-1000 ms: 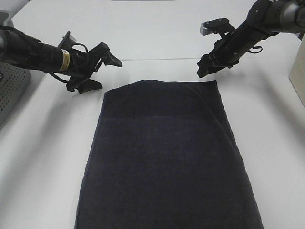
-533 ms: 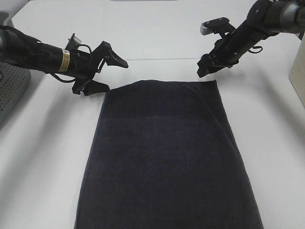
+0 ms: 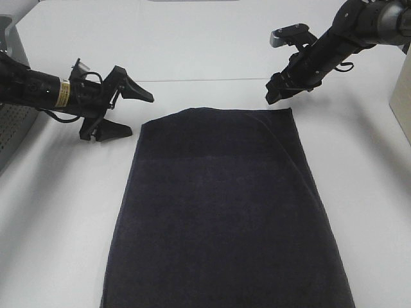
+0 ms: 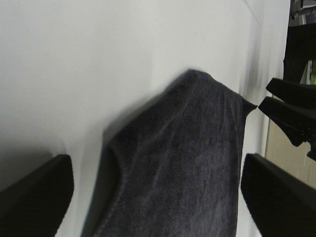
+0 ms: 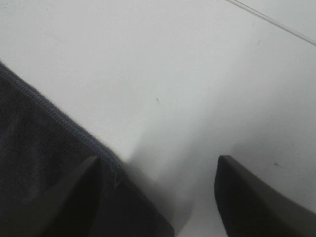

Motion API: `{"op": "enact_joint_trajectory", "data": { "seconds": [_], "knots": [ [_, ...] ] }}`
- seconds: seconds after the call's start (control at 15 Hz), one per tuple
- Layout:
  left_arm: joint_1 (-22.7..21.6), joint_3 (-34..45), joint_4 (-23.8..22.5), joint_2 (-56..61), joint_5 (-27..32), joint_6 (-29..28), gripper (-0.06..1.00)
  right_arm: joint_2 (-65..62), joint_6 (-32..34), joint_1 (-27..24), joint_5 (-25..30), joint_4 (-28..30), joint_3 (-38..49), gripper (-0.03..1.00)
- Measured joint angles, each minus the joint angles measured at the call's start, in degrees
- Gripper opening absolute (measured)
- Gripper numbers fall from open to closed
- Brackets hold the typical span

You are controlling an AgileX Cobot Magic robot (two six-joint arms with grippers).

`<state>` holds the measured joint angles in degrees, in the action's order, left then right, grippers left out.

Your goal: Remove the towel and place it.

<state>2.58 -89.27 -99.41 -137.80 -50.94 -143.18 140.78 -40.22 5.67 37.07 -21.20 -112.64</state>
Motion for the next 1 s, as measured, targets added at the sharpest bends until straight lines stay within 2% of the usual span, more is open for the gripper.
{"op": "enact_joint_trajectory", "data": {
  "seconds": [0.13, 0.27, 0.53, 0.8, 1.0],
  "knots": [
    [3.50, 0.17, 0.92, 0.29, 3.15, 0.63, 0.87, 0.00, 0.00, 0.00, -0.11, 0.00, 0.00, 0.64],
    [4.76, 0.17, 0.92, 0.52, 5.16, 0.63, 0.87, 0.00, 0.00, 0.00, -0.11, 0.00, 0.00, 0.64],
    [5.16, 0.17, 1.09, 0.63, 7.16, -0.29, 0.86, 0.00, 0.00, 0.00, -0.11, -0.17, 0.00, 0.64],
    [5.61, -0.23, 1.60, 0.86, 12.83, -0.29, 0.84, 0.00, 0.00, 0.00, -0.11, -1.49, 0.00, 0.64],
    [6.19, -0.69, 1.15, 0.69, 11.06, 0.52, 0.84, 0.00, 0.00, 0.00, -0.11, -1.89, 0.00, 0.64]
  ]
}}
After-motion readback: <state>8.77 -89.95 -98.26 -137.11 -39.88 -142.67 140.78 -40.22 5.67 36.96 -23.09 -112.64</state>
